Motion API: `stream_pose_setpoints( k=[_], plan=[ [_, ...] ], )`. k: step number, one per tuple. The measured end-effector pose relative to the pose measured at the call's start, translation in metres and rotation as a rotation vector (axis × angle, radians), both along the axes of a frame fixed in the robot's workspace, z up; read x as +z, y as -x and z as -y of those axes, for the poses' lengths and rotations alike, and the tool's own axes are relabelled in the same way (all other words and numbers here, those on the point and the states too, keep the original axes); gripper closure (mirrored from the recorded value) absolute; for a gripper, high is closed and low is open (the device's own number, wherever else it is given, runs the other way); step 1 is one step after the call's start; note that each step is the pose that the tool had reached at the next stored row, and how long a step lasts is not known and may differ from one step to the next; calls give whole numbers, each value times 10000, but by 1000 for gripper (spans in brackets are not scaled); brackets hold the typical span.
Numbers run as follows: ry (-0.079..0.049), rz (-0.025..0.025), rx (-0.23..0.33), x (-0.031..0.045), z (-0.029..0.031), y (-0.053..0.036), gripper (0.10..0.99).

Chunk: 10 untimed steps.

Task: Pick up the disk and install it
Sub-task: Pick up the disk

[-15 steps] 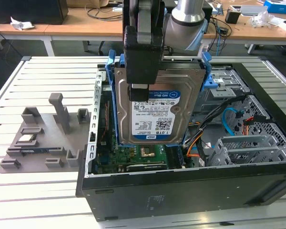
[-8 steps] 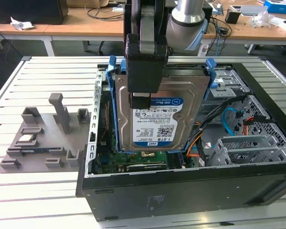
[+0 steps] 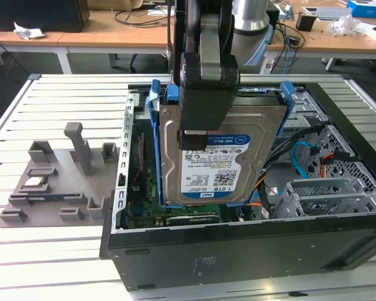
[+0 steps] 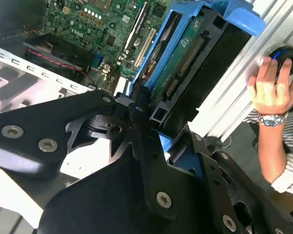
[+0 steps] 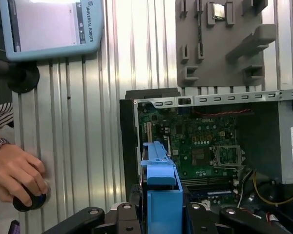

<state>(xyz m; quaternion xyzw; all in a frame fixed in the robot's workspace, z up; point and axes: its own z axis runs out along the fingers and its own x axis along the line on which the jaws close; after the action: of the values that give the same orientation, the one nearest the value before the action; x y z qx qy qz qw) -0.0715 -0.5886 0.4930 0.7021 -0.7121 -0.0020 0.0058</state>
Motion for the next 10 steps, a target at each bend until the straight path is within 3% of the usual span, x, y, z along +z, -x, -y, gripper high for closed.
stream_pose_setpoints(
  k=[6, 8, 10],
  plan=[
    [1, -1, 671, -8, 0, -93, 718],
    [-1, 1, 734, -12, 0, -177, 718],
    [0, -1, 759, -16, 0, -331, 718]
  ],
)
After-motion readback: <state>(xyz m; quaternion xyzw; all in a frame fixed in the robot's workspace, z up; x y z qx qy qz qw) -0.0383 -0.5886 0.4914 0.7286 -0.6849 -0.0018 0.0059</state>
